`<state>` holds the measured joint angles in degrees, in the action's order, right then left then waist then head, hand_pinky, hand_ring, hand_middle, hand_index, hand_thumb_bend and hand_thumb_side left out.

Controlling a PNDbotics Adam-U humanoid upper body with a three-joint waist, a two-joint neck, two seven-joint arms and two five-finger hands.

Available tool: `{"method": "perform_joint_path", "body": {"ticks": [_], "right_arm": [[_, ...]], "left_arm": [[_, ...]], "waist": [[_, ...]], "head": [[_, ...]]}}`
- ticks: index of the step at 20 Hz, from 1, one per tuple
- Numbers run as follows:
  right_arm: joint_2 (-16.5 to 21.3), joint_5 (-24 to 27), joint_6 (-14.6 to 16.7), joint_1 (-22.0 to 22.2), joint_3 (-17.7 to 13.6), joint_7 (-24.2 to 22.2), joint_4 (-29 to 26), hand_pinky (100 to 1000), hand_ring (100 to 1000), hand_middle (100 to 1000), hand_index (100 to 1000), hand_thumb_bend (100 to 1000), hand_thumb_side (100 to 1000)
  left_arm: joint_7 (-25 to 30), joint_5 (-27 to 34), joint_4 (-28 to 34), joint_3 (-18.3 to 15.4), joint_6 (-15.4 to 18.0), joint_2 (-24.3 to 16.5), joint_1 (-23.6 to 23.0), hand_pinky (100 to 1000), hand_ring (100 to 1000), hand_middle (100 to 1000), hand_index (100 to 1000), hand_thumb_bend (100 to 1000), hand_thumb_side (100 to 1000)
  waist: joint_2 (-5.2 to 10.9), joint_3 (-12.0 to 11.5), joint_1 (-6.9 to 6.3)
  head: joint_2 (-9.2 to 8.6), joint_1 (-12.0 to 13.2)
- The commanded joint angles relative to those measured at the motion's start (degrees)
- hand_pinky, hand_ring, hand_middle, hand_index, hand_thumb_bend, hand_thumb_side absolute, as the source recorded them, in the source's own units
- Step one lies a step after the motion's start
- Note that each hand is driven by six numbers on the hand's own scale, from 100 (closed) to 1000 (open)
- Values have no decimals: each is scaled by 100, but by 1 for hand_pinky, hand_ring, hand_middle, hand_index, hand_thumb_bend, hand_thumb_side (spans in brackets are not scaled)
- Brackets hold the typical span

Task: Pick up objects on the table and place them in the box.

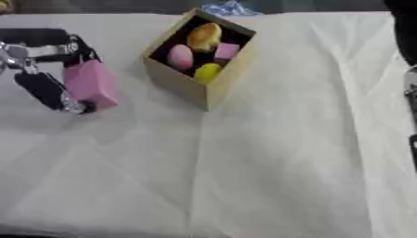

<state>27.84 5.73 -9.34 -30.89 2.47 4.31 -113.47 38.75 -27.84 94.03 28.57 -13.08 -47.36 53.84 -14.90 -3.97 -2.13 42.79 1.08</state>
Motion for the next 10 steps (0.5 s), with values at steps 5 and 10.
{"method": "perform_joint_path", "body": {"ticks": [5, 10], "right_arm": [[66, -32, 19, -149, 27, -51, -112, 905, 867, 595, 705, 100, 615], [60, -27, 41, -331, 110, -145, -112, 905, 867, 594, 705, 100, 615]], "left_arm": [[-68, -277, -1723, -344, 699, 1435, 1498, 643, 554, 523, 709, 260, 240], [-495, -954, -3448, -848, 1387, 2404, 2128, 658, 570, 536, 716, 286, 270]], "waist": [[136, 130, -31], [40, 369, -46]], "head": [[13, 26], [-77, 177]]}}
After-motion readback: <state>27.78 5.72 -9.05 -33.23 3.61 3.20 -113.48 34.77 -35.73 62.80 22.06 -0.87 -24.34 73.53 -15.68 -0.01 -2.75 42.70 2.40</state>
